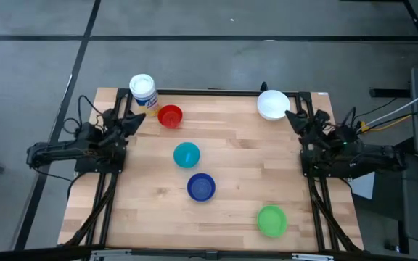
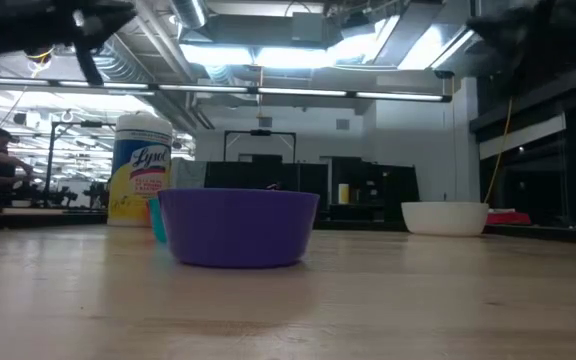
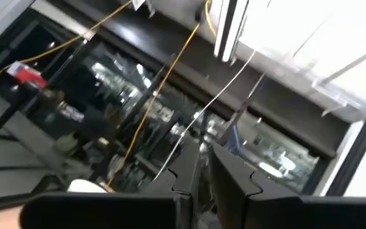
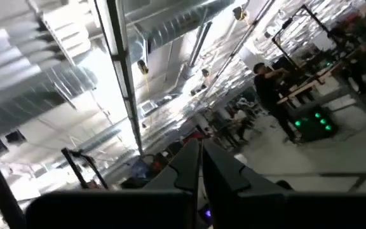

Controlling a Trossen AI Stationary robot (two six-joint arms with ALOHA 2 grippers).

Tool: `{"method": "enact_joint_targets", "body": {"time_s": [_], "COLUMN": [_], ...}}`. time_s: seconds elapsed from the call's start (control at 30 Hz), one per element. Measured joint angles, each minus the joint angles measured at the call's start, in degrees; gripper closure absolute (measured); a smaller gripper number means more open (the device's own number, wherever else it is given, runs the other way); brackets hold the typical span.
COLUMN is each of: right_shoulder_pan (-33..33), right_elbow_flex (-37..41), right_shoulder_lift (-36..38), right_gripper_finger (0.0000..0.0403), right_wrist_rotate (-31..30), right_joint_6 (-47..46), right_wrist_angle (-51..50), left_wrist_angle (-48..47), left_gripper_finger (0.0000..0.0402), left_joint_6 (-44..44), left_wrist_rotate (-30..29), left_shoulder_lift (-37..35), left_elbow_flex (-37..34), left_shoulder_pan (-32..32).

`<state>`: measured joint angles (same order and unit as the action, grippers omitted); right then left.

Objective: Nest bowls inside each other
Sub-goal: Stack the green bowl on the white bowl

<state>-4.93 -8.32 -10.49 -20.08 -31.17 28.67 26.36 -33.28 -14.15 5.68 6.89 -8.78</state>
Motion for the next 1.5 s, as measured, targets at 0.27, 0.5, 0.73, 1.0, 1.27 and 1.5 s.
{"method": "enact_joint_targets", "body": {"time_s": [0.27,0.5,0.73,1.0,1.27,1.5], "right_shoulder_pan": [0.0,-0.4,-4.4,-3.3,19.8,39.6], "right_elbow_flex": [-29.4,-47.3,-50.5,-48.3,-44.0,-33.7], "right_shoulder_lift": [-24.2,-42.2,-48.4,-48.9,-48.9,-48.9], "right_gripper_finger": [0.0380,0.0380,0.0380,0.0380,0.0379,0.0342], "right_wrist_rotate": [3.0,6.4,13.1,35.6,39.9,29.8], "right_joint_6": [6.3,7.3,9.4,2.8,-17.7,-42.3], "right_wrist_angle": [-32.6,-60.1,-60.0,-68.4,-71.4,-59.1], "left_wrist_angle": [-37.7,-72.7,-78.0,-71.1,-69.3,-65.0], "left_gripper_finger": [0.0317,0.0293,0.0282,0.0276,0.0276,0.0276], "left_joint_6": [11.4,20.1,27.0,28.2,26.6,27.0], "left_wrist_rotate": [2.3,-2.0,4.0,9.1,9.2,10.2], "left_shoulder_lift": [24.2,46.1,56.0,58.0,57.7,57.7], "left_elbow_flex": [33.4,55.8,57.1,57.1,57.1,57.1], "left_shoulder_pan": [0.0,-1.1,-8.8,-13.3,-14.5,-13.3]}}
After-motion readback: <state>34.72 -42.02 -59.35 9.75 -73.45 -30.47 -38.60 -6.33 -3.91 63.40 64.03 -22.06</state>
